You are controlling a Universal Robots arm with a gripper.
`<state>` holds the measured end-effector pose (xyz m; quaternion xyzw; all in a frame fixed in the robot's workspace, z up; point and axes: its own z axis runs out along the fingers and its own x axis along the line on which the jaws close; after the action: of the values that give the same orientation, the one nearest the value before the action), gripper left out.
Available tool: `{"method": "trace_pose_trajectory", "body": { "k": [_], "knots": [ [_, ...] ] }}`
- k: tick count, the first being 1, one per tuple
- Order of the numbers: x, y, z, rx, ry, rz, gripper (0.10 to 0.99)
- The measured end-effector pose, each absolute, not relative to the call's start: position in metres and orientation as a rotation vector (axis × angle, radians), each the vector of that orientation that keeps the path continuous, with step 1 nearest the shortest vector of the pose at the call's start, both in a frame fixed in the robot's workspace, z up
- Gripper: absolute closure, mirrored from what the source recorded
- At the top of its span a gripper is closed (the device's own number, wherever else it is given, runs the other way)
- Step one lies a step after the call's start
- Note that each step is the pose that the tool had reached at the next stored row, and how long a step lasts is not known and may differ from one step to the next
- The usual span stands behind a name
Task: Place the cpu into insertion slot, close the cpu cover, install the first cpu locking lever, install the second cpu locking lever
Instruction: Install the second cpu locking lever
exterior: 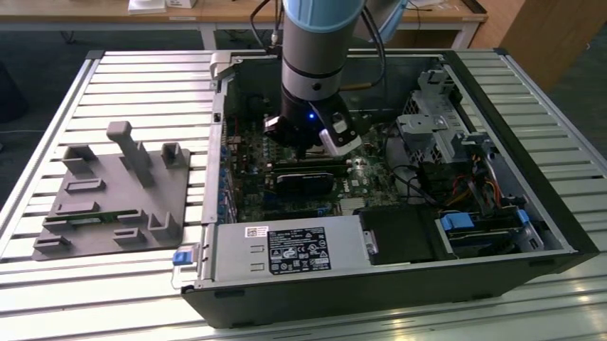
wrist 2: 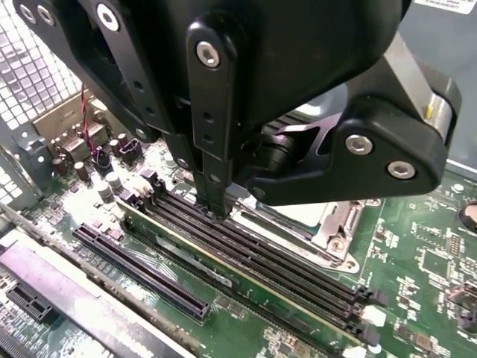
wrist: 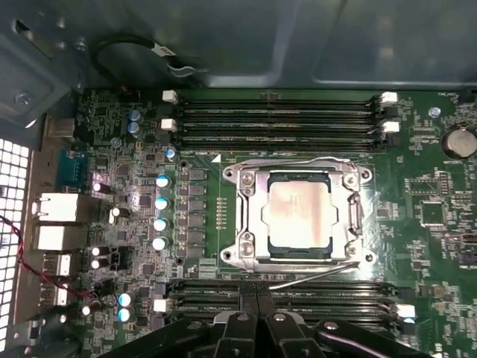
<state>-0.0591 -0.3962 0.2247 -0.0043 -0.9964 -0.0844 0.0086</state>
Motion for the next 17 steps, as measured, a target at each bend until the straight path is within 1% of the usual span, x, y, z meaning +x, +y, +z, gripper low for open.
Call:
{"method": "trace_pose_trajectory", "body": {
  "k": [5,11,17],
  "knots": [
    [-0.0598,-0.3962,0.2215,-0.013,-3.112,-0.282,0.980],
    [-0.0602,-0.3977,0.2199,-0.013,-3.105,-0.342,0.980],
    [-0.0614,-0.3983,0.2179,-0.012,-3.104,-0.356,0.980]
  ]
}}
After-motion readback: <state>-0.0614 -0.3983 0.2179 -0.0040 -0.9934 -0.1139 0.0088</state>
